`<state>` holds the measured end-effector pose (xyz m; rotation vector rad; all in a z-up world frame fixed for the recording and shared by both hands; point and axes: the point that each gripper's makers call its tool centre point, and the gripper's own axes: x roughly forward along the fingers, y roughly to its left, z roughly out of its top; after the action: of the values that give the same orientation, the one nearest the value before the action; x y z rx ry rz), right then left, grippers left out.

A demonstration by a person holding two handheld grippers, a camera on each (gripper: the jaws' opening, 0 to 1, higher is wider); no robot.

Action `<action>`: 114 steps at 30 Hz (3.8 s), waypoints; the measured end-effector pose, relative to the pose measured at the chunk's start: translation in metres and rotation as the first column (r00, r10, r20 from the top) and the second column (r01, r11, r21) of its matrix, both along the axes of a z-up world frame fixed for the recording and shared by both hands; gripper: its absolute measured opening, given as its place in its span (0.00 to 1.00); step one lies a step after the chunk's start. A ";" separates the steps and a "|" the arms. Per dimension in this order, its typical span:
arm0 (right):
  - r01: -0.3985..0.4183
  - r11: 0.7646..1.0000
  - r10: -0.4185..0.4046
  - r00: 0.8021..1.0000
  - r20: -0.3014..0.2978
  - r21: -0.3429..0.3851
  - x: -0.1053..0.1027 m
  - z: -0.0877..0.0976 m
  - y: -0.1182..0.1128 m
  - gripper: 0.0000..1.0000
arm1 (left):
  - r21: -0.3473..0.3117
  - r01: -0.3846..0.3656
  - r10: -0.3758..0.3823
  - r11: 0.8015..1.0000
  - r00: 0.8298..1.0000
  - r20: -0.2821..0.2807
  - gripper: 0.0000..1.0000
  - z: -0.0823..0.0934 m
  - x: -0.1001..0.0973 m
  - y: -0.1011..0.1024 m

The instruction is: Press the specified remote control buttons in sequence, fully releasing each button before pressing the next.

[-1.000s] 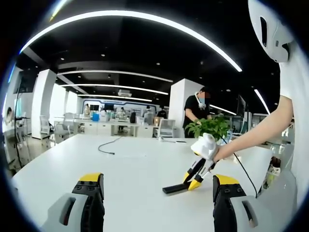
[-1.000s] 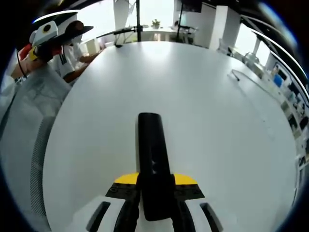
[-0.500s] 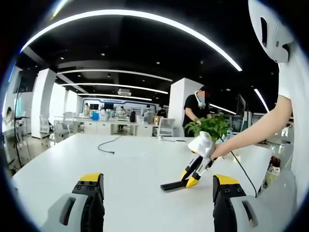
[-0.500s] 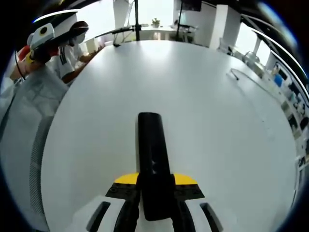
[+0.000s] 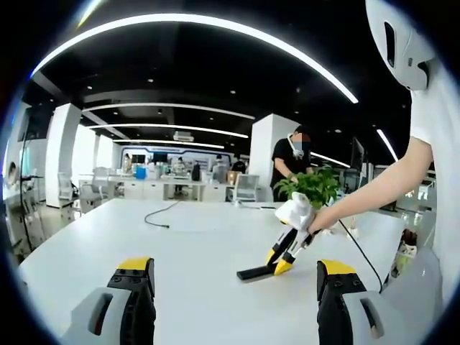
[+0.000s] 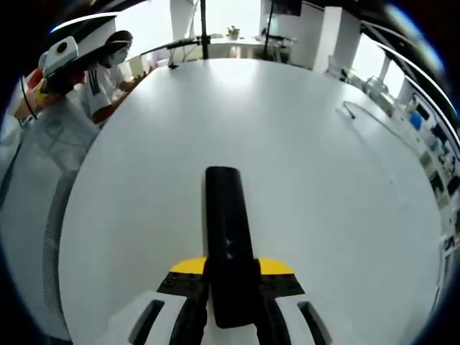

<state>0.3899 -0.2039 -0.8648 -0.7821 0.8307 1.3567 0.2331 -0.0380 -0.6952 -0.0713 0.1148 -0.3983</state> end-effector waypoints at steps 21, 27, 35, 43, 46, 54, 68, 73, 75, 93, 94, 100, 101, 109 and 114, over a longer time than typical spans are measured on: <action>0.005 1.000 -0.005 1.000 -0.004 0.004 0.015 0.001 0.001 0.21 | -0.003 0.004 -0.004 1.000 1.000 -0.006 0.97 -0.001 -0.001 -0.001; -0.005 1.000 0.005 1.000 -0.003 0.002 0.019 0.001 0.001 0.21 | 0.000 0.011 -0.011 1.000 1.000 -0.011 0.97 -0.002 0.000 -0.002; 0.004 1.000 -0.004 1.000 -0.003 0.015 0.026 0.001 0.002 0.21 | 0.001 0.013 -0.013 1.000 1.000 -0.016 0.97 -0.004 0.000 -0.002; 0.016 0.999 -0.016 1.000 0.003 0.039 0.031 0.001 0.005 0.22 | -0.002 -0.005 0.005 1.000 1.000 -0.012 0.97 -0.003 0.000 0.003; 0.020 0.998 -0.021 1.000 0.009 0.056 0.033 0.001 0.006 0.22 | -0.005 -0.008 0.008 1.000 1.000 -0.011 0.97 -0.003 0.000 0.004; 0.104 0.977 -0.117 0.991 0.062 0.189 0.049 0.006 0.015 0.37 | -0.002 -0.004 0.004 1.000 1.000 -0.011 0.97 -0.003 0.000 0.003; 0.339 0.768 -0.348 0.933 -0.089 0.544 0.054 0.060 0.044 0.69 | -0.006 -0.017 0.017 1.000 1.000 -0.010 0.97 -0.003 0.002 0.006; 0.359 0.685 -0.396 0.914 -0.089 0.634 0.050 0.087 0.047 0.86 | -0.011 -0.014 0.014 1.000 1.000 -0.008 0.97 -0.002 0.002 0.005; 0.357 0.683 -0.404 0.912 -0.078 0.637 0.047 0.091 0.047 0.91 | -0.010 -0.014 0.014 1.000 1.000 -0.006 0.97 -0.001 0.002 0.004; 0.353 0.626 -0.473 0.881 -0.021 0.696 0.018 0.138 0.025 0.99 | -0.020 -0.011 0.011 1.000 1.000 -0.012 0.97 0.000 0.001 0.004; 0.350 0.626 -0.475 0.880 -0.015 0.696 0.017 0.140 0.025 0.99 | -0.021 -0.010 0.010 1.000 1.000 -0.012 0.97 0.000 0.001 0.003; 0.357 0.624 -0.502 0.865 0.007 0.696 0.011 0.146 0.015 0.99 | -0.019 -0.005 0.005 1.000 1.000 -0.015 0.97 -0.001 0.000 0.002; 0.358 0.620 -0.507 0.862 0.008 0.698 0.009 0.147 0.014 0.99 | -0.019 -0.005 0.004 1.000 1.000 -0.015 0.97 -0.001 0.000 0.002; 0.378 0.617 -0.538 0.843 0.020 0.690 -0.009 0.149 0.004 0.99 | -0.021 0.001 -0.002 1.000 1.000 -0.018 0.97 -0.001 0.000 0.000; 0.388 0.610 -0.554 0.832 0.021 0.691 -0.022 0.149 -0.002 0.99 | -0.020 0.006 -0.006 1.000 1.000 -0.020 0.97 -0.001 0.000 -0.001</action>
<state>0.3682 -0.2059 -0.7157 -0.1119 0.2697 0.9337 0.2331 -0.0389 -0.6963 -0.0946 0.1313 -0.4049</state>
